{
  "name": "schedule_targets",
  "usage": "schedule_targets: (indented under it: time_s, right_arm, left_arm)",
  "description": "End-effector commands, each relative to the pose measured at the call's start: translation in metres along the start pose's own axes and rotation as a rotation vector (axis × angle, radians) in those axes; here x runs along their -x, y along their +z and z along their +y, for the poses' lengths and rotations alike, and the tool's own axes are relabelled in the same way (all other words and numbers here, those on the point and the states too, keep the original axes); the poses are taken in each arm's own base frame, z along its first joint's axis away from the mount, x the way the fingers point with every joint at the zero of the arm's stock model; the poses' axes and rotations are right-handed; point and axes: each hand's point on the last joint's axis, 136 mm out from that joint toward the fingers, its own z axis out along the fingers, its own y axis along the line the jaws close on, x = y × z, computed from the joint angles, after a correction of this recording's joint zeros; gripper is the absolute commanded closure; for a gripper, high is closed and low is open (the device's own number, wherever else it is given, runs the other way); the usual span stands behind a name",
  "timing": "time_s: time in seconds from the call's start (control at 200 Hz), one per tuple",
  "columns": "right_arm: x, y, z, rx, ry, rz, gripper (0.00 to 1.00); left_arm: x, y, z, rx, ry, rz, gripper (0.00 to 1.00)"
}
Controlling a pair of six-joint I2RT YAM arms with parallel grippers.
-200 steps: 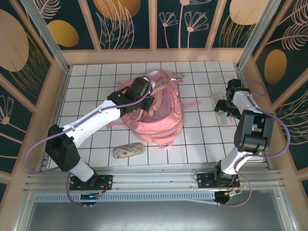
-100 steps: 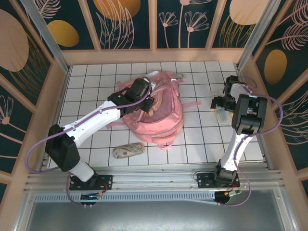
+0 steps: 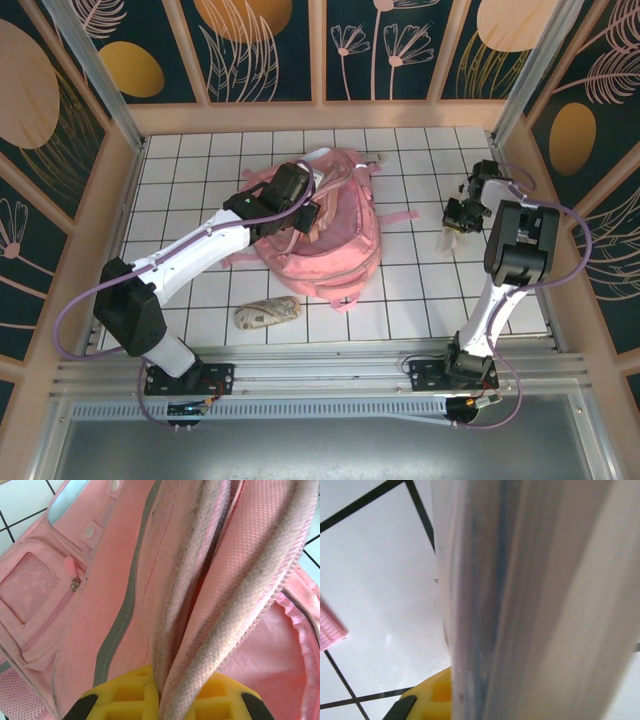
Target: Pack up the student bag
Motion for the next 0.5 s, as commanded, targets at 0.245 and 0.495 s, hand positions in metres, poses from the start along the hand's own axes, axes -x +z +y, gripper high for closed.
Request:
schedule_targets:
  time_s: [0.245,0.495]
  right_arm:
    - [-0.078,-0.116,0.199,0.603,-0.092,0.045,1.0]
    - [-0.182,-0.15,0.278,0.876,-0.091,0.35,1.0]
  left_arm:
    - [0.033,-0.02,0.005,0.005,-0.037,-0.126,1.0]
    - [0.045,-0.027,0.003,-0.006,-0.04,-0.161,1.0]
